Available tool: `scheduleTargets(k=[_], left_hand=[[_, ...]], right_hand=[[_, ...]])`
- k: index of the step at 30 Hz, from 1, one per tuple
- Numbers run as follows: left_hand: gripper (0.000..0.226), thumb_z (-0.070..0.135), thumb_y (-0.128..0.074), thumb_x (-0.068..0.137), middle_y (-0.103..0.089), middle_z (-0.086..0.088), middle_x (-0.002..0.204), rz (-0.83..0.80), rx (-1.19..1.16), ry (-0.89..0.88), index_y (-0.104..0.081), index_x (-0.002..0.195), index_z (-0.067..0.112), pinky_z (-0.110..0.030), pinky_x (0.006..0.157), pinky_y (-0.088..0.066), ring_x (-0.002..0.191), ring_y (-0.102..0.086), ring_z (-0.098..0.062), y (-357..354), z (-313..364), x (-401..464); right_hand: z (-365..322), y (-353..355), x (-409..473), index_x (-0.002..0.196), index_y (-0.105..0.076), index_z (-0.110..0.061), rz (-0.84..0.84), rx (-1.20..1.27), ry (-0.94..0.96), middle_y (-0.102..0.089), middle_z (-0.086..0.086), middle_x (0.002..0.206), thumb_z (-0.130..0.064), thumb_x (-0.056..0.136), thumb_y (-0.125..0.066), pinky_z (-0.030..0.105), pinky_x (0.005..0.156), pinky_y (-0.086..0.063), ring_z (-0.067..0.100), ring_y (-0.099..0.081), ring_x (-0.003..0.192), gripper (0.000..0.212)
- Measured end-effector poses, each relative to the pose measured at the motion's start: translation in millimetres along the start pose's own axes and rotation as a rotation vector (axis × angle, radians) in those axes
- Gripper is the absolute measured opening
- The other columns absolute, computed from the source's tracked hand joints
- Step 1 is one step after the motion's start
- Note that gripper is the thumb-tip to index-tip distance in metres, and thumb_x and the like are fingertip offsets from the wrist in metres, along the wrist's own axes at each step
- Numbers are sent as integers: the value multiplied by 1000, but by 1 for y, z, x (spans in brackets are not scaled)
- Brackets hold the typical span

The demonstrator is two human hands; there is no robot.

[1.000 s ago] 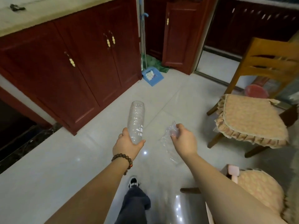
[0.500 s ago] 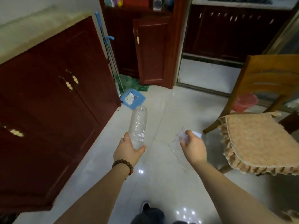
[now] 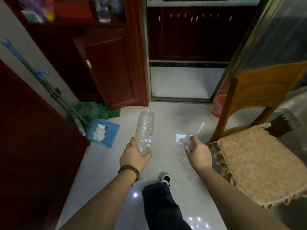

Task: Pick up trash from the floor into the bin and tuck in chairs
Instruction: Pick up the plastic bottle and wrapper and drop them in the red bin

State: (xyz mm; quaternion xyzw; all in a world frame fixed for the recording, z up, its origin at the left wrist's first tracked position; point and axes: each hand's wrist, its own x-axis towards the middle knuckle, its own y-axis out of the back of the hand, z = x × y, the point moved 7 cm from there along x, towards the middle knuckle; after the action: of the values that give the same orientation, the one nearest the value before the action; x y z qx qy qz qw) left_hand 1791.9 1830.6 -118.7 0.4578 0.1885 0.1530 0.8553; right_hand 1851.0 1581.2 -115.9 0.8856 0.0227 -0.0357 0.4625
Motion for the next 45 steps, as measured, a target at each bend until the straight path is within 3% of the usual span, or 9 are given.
scheduleTargets(k=[5,11,16,22,27,36,42,45], left_hand=[[69,54,-66,71,-54,-2,103,-89,60,-71,-37,124,21,-29,66,-47,85,-58,-23,-12,79,135],[71,56,-67,69,-54,-4,109,-181,62,-184,-37,124,22,-29,72,-44,97,-60,-26,-34,179,248],[70,57,-66,69,-55,-3,108,-255,105,-297,-37,122,23,-29,69,-44,95,-60,-25,-69,246,341],[75,57,-69,68,-59,-3,111,-377,150,-455,-37,128,24,-30,75,-48,99,-61,-23,-124,331,468],[73,60,-70,66,-61,-2,106,-516,206,-602,-38,122,25,-33,71,-54,90,-63,-22,-158,400,556],[85,56,-71,70,-57,-8,121,-764,367,-803,-32,136,19,-33,79,-51,103,-60,-27,-260,510,613],[77,55,-73,68,-60,-4,114,-891,436,-806,-38,128,21,-31,72,-52,94,-62,-22,-391,563,620],[73,53,-75,65,-62,-2,109,-938,453,-786,-40,122,23,-29,70,-51,88,-62,-20,-474,588,624]], right_hand=[[-4,19,132,121,-50,-19,20,-28,-70,-68,12,96,-22,87,-55,31,65,-41,33,-64,88,34],[-6,57,250,109,-53,-16,111,59,-145,-66,11,93,-21,85,-56,41,70,-52,33,-64,84,24],[13,69,333,111,-55,-16,195,73,-238,-67,14,92,-21,85,-58,34,63,-41,36,-62,85,26],[48,61,443,108,-55,-16,268,102,-455,-68,13,90,-22,83,-60,36,63,-42,37,-63,85,26],[73,70,513,111,-55,-21,350,100,-657,-69,8,95,-23,81,-60,37,66,-50,32,-64,86,30],[146,97,561,103,-55,-18,532,132,-946,-66,7,83,-20,80,-60,40,64,-51,30,-62,75,23],[248,83,583,105,-57,-22,629,329,-1056,-66,2,84,-25,86,-59,40,68,-53,22,-62,78,19],[315,66,605,92,-59,-28,698,491,-1083,-64,-4,78,-36,90,-54,41,67,-54,13,-62,73,10]])
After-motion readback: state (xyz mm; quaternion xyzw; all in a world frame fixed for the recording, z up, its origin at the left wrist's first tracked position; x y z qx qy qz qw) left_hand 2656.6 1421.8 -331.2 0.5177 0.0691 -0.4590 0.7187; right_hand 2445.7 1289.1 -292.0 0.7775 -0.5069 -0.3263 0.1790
